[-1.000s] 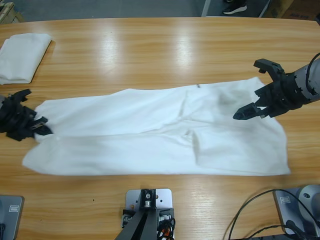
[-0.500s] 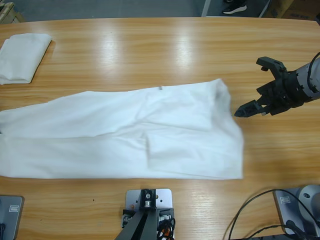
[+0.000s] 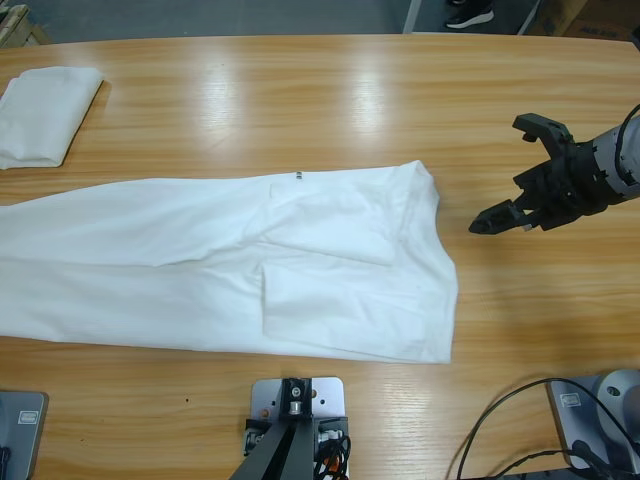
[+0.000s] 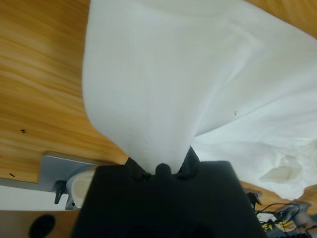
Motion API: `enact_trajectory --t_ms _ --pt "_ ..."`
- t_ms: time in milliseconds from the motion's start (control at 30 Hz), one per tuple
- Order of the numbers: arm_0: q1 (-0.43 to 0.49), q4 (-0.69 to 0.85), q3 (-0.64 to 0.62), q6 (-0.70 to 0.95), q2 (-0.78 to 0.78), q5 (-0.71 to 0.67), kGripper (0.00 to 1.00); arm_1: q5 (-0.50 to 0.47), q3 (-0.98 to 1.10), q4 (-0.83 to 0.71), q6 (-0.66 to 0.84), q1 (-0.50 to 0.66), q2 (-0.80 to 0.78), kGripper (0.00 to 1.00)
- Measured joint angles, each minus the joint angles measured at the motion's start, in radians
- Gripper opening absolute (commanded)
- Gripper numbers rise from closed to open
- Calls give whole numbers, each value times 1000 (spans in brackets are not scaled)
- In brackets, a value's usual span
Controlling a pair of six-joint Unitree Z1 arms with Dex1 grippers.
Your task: Fold clothes
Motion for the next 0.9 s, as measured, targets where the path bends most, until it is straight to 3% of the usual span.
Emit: enact_trajectory --t_ms 100,167,400,567,900 --pt "53 1 0 25 0 3 0 0 4 0 0 0 0 1000" --pt "37 7 -9 22 -4 2 0 0 6 0 0 0 0 1000" --pt "-305 26 -120 -184 -16 -50 0 0 8 -4 0 -1 0 1000" --pt "-480 28 -239 -289 -6 -84 0 0 9 -10 0 -1 0 1000" --pt "-839 53 -620 -416 211 -148 0 4 11 -25 0 -1 1 1000"
